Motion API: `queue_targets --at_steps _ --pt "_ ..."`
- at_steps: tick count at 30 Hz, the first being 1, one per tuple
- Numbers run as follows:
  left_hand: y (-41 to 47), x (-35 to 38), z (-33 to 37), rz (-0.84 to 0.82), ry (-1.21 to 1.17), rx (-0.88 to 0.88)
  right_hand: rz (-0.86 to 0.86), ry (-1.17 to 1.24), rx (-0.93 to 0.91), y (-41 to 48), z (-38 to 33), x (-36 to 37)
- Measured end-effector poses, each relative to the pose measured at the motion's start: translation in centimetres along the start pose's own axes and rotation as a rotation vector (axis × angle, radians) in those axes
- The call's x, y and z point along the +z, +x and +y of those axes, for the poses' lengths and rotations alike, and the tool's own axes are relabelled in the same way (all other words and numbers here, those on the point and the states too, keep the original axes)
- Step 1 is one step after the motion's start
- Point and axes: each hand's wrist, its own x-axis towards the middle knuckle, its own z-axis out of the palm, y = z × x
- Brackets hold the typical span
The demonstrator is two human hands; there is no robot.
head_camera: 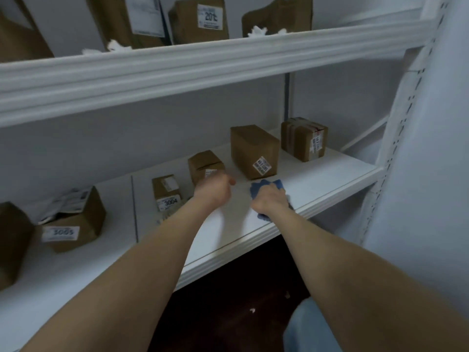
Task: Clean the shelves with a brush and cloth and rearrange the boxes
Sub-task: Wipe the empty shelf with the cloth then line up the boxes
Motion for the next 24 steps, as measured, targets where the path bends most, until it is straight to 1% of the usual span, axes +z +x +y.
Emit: queue_targets --at_steps 4,5,7,9,11,12,14,16,18,19,21,23,24 --pt "-4.4 -2.1 -5.7 0.159 0.055 -0.145 0.053 0.046 -0.107 -3.0 -4.2 2.8" --pt "-5.3 -2.4 -6.9 0.161 0.07 -0.177 0.043 0.03 -0.148 -3.5 -5.2 3.3" --pt "-6.9 -2.2 -8.9 0.081 0.11 -0.258 0.02 -0.008 -0.211 -4.5 -7.3 4.6" --pt "-8.3 -1.4 -10.3 -0.068 0.146 -0.342 0.019 -0.01 -0.241 -5.2 -9.1 6.0" --pt "-9.2 -0.4 -11.1 -0.186 0.113 -0.393 0.015 -0.026 -0.265 -5.6 -9.7 6.5" --pt "-9.4 -0.1 -11.3 -0.202 0.071 -0.405 -0.006 -0.028 -0.285 -5.4 -9.5 6.3" --pt "-9.6 -0.1 -11.5 -0.184 0.012 -0.396 -0.048 -0.001 -0.286 -5.0 -8.7 5.6" --pt "-9.9 -0.1 -11.7 -0.173 0.004 -0.377 -0.031 -0.021 -0.254 -4.3 -8.0 4.9" --pt "-10.7 -0.4 -12.2 -0.167 -0.011 -0.394 -0.039 -0.049 -0.211 -4.6 -8.2 4.9" --pt "-11.1 -0.8 -12.8 -0.148 -0.022 -0.415 -0.05 -0.072 -0.221 -5.0 -8.5 5.0" --pt "-11.8 -2.1 -14.5 -0.077 -0.073 -0.492 -0.089 -0.113 -0.269 -5.9 -9.8 5.4" --pt "-12.9 -4.1 -16.3 0.024 -0.106 -0.56 -0.12 -0.089 -0.32 -6.8 -11.4 6.1" --pt "-13.3 -5.2 -17.1 0.07 -0.1 -0.566 -0.115 -0.077 -0.364 -7.2 -12.2 6.7"
